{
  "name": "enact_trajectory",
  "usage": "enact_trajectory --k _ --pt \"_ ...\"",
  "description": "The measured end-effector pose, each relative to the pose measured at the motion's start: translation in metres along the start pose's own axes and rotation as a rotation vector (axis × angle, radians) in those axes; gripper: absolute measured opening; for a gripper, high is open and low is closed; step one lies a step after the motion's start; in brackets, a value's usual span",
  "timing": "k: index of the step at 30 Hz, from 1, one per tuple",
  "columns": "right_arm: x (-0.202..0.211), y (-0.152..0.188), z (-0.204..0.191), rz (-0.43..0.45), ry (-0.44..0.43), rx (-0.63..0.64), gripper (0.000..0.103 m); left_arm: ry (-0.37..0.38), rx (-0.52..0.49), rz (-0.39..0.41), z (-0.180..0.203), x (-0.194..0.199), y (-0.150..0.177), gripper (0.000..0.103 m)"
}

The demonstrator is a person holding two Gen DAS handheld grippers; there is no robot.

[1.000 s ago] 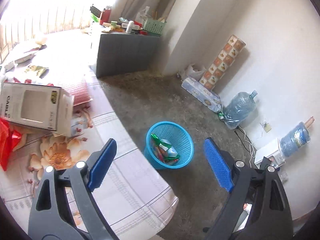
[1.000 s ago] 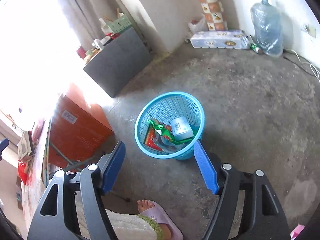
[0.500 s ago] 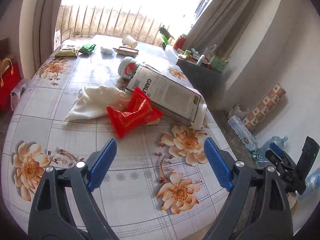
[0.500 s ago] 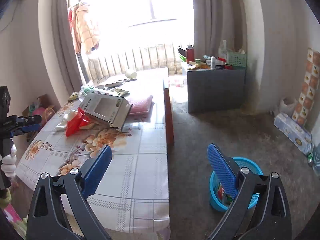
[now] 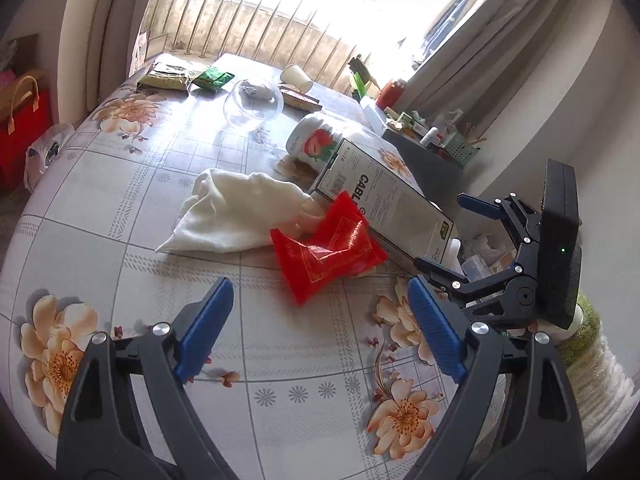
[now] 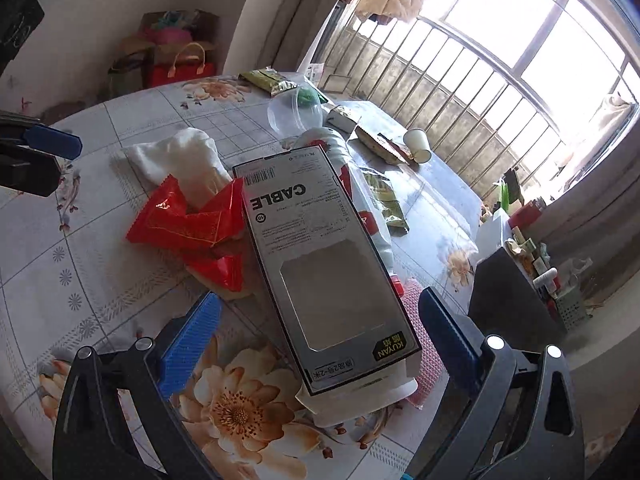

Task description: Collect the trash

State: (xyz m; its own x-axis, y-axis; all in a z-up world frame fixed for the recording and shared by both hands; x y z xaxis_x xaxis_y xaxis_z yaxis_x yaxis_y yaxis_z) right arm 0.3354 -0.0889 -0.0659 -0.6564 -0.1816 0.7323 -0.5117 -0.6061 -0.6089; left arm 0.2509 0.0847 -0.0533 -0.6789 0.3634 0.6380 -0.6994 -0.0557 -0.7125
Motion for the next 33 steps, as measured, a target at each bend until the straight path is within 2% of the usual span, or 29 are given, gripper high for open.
enact_trajectory --k 3,7,11,15,16,24,28,33 --pt "-0.021 -0.011 -0.002 -0.043 0.005 0.061 0.096 0.005 0.009 0.003 -0.01 -0.003 -0.003 0.085" --pt "-0.049 -0.014 -0.006 -0.144 -0.008 0.125 0.096 0.024 0.013 -0.011 -0.019 -0.007 -0.002 0.085" --pt "-0.066 -0.008 -0.009 -0.247 -0.019 0.123 0.096 0.046 0.017 -0.029 -0.023 -0.012 0.003 0.085" --pt "-0.06 -0.005 -0.012 -0.236 0.002 0.112 0.094 0.054 0.017 -0.033 -0.024 -0.011 0.008 0.085" --pt "-0.058 -0.005 -0.012 -0.235 0.0 0.099 0.088 0.054 0.019 -0.034 -0.024 -0.011 0.009 0.085" --pt "-0.021 0.004 0.0 -0.217 -0.014 -0.023 0.087 0.044 0.028 -0.036 -0.026 -0.005 0.013 0.085" --pt "0.009 0.021 0.012 -0.212 -0.078 -0.178 0.086 0.046 0.041 -0.036 -0.028 -0.003 0.011 0.085" --pt "0.045 0.063 0.017 -0.241 -0.193 -0.414 0.086 0.038 0.01 -0.018 -0.023 0.002 -0.008 0.085"
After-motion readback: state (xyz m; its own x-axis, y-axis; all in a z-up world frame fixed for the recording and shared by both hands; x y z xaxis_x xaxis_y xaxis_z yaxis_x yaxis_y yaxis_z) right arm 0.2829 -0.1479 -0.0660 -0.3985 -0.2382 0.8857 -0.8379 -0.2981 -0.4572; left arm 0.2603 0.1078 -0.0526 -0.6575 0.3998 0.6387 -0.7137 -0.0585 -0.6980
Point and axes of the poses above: each gripper's, at about its wrist camera, not at the fingertips, and x roughly against the way its jaws point, z to its right, y to its underside, the point moved 6 cm from there along -x, roughly the way its jaws point, and after that the axes turned 14 degrees about -x, right-handed, at the moved point
